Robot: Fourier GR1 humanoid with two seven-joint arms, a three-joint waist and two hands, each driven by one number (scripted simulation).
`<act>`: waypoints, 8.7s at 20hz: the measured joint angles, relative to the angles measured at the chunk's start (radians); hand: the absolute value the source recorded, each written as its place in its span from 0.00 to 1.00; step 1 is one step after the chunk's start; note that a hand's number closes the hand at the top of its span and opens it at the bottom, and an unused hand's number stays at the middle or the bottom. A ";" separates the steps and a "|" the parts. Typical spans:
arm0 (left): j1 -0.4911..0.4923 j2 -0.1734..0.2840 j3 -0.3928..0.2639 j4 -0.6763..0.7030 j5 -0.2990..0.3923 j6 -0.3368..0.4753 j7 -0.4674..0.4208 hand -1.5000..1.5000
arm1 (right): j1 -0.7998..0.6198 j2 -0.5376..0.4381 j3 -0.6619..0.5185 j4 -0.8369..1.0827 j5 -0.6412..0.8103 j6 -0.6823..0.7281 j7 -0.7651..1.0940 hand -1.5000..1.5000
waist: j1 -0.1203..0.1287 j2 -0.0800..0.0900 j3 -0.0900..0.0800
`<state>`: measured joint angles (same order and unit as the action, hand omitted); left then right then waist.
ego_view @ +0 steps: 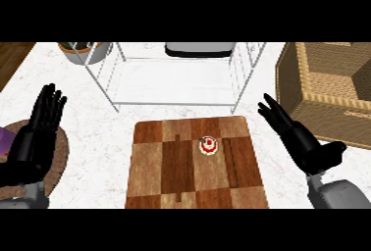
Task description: Pick the cupcake from the cutting board and place it in the basket
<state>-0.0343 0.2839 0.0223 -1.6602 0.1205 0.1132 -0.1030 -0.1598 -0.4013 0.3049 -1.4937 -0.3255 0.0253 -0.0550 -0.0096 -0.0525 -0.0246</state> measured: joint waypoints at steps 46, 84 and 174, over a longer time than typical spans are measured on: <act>0.169 -0.011 -0.062 0.163 0.018 -0.045 0.330 0.50 | -1.033 -0.157 0.224 -0.092 0.124 0.411 1.117 0.00 | -0.029 0.029 0.033; 0.138 -0.034 -0.052 0.177 -0.013 -0.082 0.332 0.50 | -0.598 -0.046 0.444 -0.152 0.521 0.224 1.038 0.00 | 0.009 0.043 0.038; 0.153 -0.089 -0.002 0.151 -0.072 -0.116 0.356 0.50 | -0.696 0.054 -0.434 -0.322 1.088 0.029 1.101 1.00 | 0.004 0.043 0.036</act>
<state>0.1190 0.1950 0.0206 -1.5094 0.0489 -0.0030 0.2532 -0.8562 -0.3475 -0.1287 -1.8160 0.7629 0.0546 1.0461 -0.0051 -0.0090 0.0109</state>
